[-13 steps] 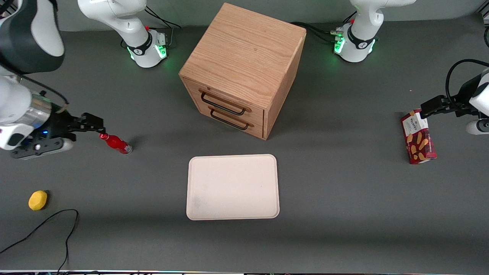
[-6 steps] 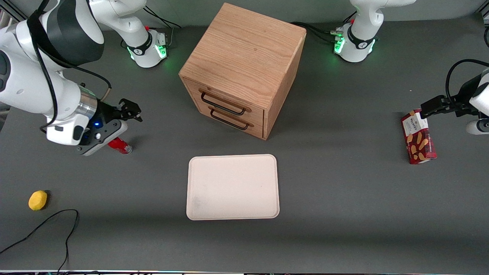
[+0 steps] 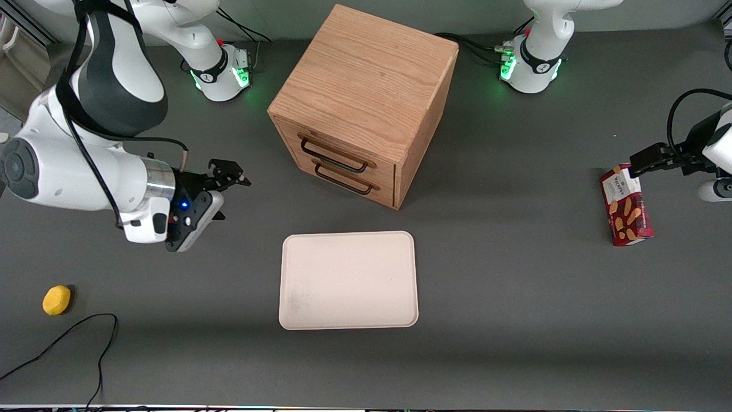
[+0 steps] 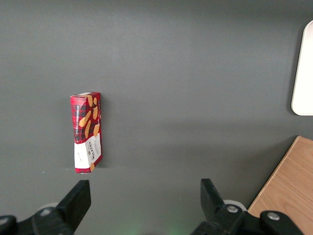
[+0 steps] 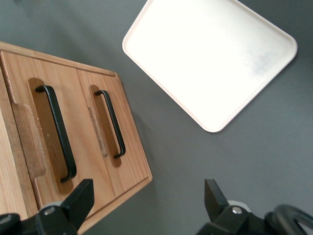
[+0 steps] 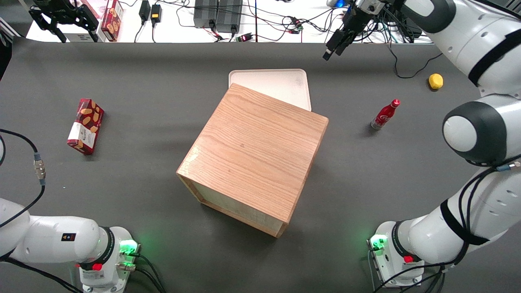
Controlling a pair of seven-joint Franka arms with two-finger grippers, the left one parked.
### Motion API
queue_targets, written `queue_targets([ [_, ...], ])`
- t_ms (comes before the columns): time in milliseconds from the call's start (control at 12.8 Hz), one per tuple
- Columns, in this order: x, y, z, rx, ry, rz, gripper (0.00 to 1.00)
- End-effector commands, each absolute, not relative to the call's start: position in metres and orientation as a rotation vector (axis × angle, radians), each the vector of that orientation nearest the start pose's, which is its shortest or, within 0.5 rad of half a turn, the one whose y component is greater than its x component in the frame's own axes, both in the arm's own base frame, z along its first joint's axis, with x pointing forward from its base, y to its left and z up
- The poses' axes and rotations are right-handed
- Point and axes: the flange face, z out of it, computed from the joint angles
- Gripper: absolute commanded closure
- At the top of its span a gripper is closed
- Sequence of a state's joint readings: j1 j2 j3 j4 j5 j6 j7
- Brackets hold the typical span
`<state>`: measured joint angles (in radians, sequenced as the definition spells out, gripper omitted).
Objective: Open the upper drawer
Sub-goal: 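Move the right gripper toward the cabinet's upper drawer handle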
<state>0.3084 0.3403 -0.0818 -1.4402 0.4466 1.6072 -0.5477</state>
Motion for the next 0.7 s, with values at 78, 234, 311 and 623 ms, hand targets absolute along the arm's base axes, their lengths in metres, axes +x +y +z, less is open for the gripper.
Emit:
queue_targets([
  [78,0.611,0.232,0.483,-2.449,-1.037,0.194,0.0],
  [234,0.601,0.254,0.476,-2.429,-1.077,0.232,0.0],
  [311,0.592,0.266,0.471,-2.419,-1.095,0.258,0.0],
  [623,0.574,0.302,0.465,-2.392,-1.161,0.291,0.0],
])
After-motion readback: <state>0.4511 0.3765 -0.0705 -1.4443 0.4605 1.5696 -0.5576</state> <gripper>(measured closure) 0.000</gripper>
